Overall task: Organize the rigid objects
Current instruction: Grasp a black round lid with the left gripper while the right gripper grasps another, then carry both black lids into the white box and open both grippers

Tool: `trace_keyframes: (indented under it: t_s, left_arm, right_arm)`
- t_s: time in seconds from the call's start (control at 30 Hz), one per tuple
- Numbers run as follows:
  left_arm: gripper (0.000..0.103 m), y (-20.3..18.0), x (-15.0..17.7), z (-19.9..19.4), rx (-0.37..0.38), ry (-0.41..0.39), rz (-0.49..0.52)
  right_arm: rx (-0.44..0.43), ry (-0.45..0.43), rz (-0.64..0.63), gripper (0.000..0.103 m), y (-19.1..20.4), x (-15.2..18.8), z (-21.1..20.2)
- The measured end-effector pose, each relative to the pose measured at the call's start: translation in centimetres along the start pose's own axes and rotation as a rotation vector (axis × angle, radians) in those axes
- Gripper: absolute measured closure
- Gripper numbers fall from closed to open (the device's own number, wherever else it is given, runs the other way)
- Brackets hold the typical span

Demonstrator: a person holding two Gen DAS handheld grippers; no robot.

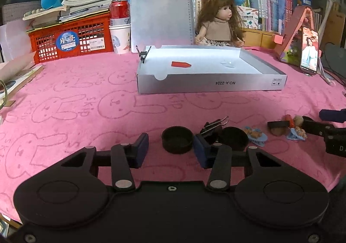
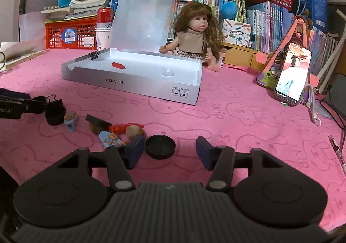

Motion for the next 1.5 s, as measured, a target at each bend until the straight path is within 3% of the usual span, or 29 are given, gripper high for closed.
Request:
trace_keyframes:
  t_s: [0.07,0.17,0.63,0.93,1.5]
  left_arm:
    - [0.073,0.0,-0.1,0.1,-0.004,-0.001,-0.001]
    - [0.073,0.3,-0.2,0.0,0.0,0.002,-0.017]
    - [0.073,0.5,-2.3,-1.3,0.003,-0.035,-0.027]
    - [0.073,0.0,-4.5,-1.1,0.023,-0.057,-0.016]
    - [0.073,-0.3,-10.6,3.0,0.062,-0.069,-0.031]
  right_arm:
    - [-0.005,0.009,0.002,0.052,0.0,0.2,0.1]
    - [-0.022,0.017,0.008,0.066,0.3,0.3,0.1]
    - [0.025,-0.021,0.03,0.066,-0.9,-1.7,-0.4]
    - [0.008,-0.046,0.064,0.066,-0.7,-3.9,-0.1]
    - [-0.036,-0.061,0.076,0.066,1.6,-8.8,3.8]
Point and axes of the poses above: each gripper's, at about its wrist camera, not at the fingertips, and z roughly the way its jaws point, y to its left, x to its underside, the point moved 10 cm from there along z, roughly the way its jaws point, and after that the axes turned 12 degrees about z, right-handed, at the moved point
